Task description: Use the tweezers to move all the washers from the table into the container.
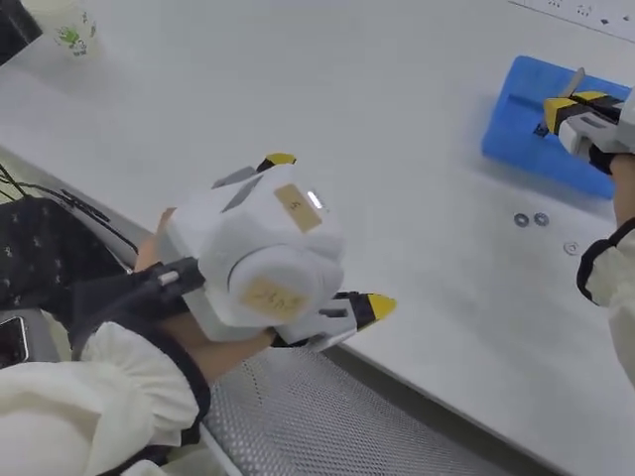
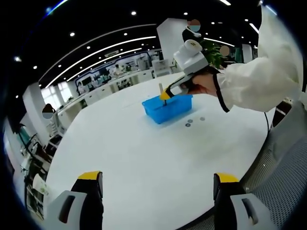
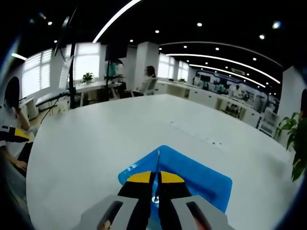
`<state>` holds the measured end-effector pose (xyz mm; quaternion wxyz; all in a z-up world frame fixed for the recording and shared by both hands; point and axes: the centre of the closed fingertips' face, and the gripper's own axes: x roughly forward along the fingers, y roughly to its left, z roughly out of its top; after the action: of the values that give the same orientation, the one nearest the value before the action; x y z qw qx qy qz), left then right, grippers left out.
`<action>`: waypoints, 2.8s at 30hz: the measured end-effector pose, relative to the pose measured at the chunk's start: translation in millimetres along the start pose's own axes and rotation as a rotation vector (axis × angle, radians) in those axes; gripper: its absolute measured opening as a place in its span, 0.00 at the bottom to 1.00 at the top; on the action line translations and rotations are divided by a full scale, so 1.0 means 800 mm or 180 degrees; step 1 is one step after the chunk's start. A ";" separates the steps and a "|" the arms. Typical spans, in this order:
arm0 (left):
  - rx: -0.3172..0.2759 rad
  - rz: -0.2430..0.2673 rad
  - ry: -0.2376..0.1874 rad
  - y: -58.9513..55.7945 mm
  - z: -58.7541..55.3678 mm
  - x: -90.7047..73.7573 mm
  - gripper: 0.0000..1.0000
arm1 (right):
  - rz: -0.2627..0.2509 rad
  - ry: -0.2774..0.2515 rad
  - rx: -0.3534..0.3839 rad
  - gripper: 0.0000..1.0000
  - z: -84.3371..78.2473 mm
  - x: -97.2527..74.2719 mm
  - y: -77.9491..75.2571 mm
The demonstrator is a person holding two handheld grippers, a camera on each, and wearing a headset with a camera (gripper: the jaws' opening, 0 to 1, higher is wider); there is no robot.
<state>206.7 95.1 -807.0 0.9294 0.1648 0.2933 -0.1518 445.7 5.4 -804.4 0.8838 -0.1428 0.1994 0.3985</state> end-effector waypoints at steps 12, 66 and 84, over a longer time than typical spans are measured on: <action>0.0077 -0.0010 0.0042 -0.002 -0.003 0.000 0.97 | -0.0032 0.0000 -0.0015 0.00 0.001 -0.005 0.004; 0.0109 0.0048 0.0098 0.002 -0.007 0.002 0.95 | -0.0111 -0.0384 0.0207 0.02 0.044 -0.052 -0.016; 0.0130 0.0027 0.0151 0.001 -0.012 0.003 0.95 | 0.0144 -0.0442 0.0407 0.01 0.026 -0.096 0.030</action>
<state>203.8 98.9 -815.4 0.9192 0.1886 0.3114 -0.1499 385.9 -20.5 -752.5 0.8936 -0.0537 0.1658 0.4137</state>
